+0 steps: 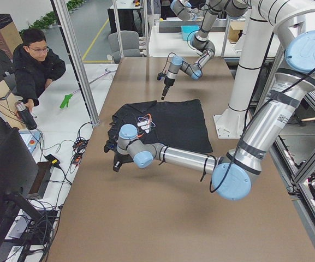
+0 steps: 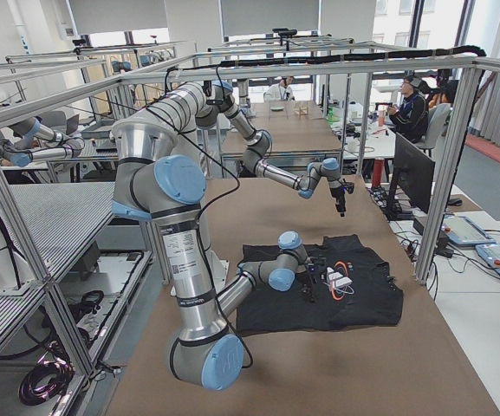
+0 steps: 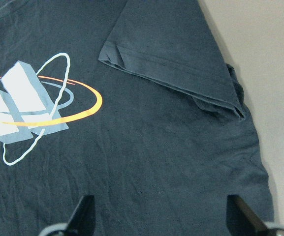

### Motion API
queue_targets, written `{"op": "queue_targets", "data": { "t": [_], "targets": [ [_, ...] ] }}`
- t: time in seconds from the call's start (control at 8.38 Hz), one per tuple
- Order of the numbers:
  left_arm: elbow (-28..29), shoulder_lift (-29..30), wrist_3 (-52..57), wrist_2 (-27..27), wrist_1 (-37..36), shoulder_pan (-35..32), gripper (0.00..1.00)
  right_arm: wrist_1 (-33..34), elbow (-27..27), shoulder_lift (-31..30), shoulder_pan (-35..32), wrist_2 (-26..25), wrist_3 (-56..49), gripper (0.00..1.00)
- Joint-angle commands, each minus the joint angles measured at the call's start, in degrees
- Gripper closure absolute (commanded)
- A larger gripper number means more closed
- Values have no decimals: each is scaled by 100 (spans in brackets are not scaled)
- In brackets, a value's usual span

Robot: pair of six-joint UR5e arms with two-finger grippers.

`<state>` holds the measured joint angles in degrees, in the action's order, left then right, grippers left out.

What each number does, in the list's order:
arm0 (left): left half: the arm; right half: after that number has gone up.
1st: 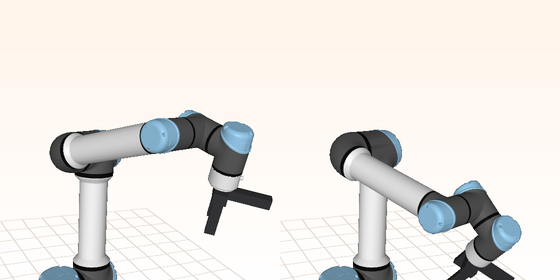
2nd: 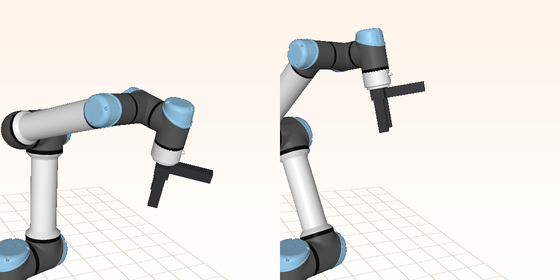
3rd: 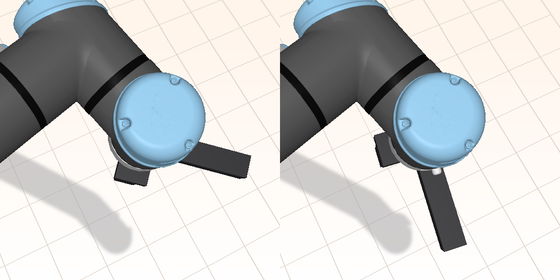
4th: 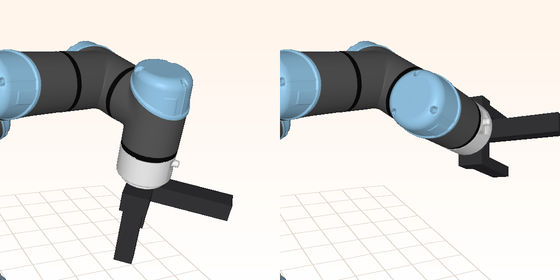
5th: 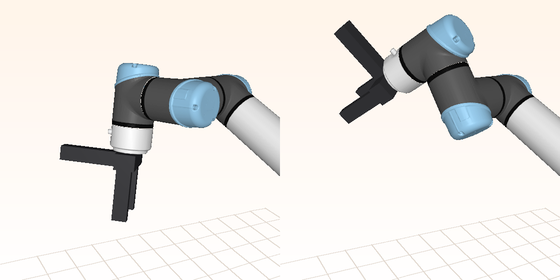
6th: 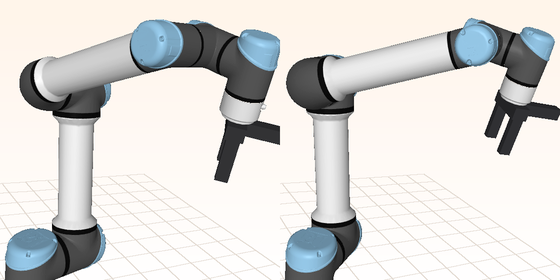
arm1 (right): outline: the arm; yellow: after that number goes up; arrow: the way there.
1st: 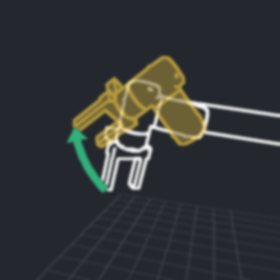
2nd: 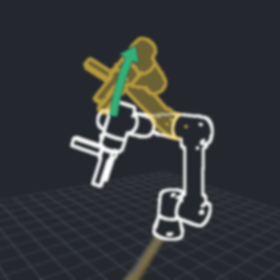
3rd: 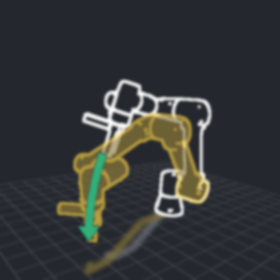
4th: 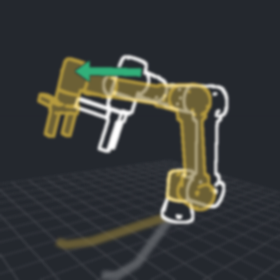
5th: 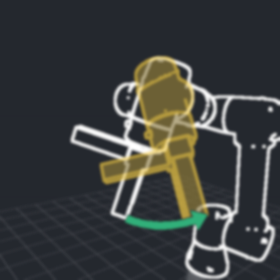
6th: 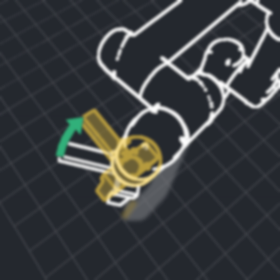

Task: Fold clothes
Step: 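Bring the left gripper in toward the shirt's other sleeve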

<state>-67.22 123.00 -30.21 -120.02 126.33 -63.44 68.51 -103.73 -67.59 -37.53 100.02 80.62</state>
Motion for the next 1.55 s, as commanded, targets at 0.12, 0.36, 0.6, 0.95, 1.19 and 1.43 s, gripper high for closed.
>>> {"op": "queue_targets", "data": {
  "t": [0.12,0.36,0.6,0.95,1.19,1.43],
  "targets": [
    [1726,1250,-11,5,506,357,59,4,37,-8,0,-35,-20,6],
    [2176,1516,-12,31,655,376,61,-5,46,-26,-9,-52,-20,6],
    [2764,1770,-3,75,953,402,62,-5,46,-35,-9,-52,-20,6],
    [2916,1824,-20,259,1034,481,62,-5,72,-35,-9,-52,-20,6],
    [2969,1833,-55,295,1043,525,61,-5,90,-35,-9,-52,-20,6],
    [2978,1807,-82,278,1034,525,62,-5,90,-26,-9,-52,-11,6]
  ]
}}
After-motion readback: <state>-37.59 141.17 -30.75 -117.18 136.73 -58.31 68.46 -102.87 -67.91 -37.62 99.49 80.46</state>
